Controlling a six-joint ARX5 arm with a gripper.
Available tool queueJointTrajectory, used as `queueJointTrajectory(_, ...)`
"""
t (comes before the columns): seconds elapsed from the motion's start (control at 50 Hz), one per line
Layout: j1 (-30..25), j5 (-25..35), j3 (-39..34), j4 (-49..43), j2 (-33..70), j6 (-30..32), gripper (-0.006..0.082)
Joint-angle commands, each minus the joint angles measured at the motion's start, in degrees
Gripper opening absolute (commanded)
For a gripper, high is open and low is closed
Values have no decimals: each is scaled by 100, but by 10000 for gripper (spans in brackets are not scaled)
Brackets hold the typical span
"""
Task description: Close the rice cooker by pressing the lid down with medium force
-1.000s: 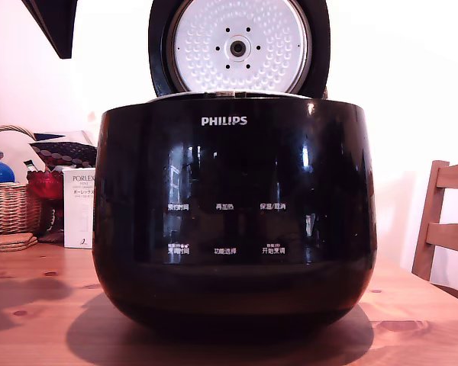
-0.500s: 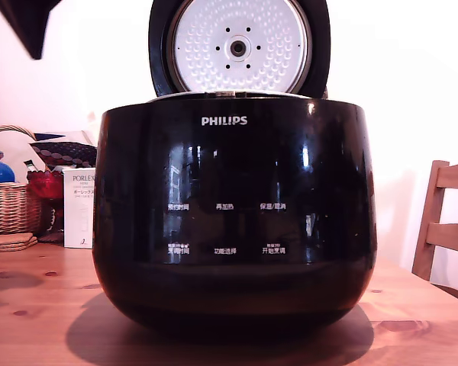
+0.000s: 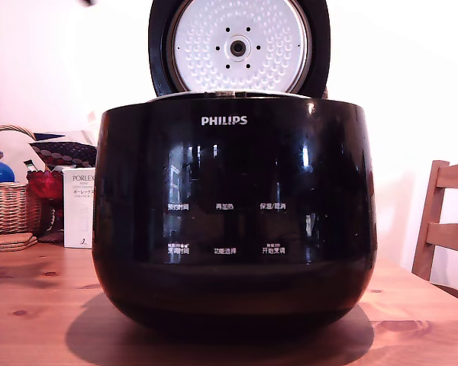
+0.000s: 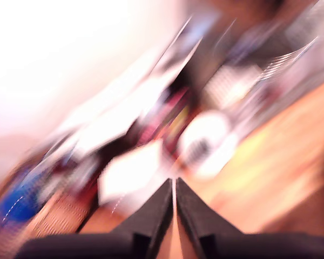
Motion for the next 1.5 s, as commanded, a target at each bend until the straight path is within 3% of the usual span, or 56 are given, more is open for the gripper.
queueJointTrajectory(0.0,-76,291,4,269,-35,-232,-20)
queueJointTrajectory(0.34,-85,1565,4,1075,85,-914,-21)
queueJointTrajectory(1.0,-87,2557,4,1705,791,-1598,-21)
queueJointTrajectory(1.48,-87,3283,4,1141,855,-1851,-21)
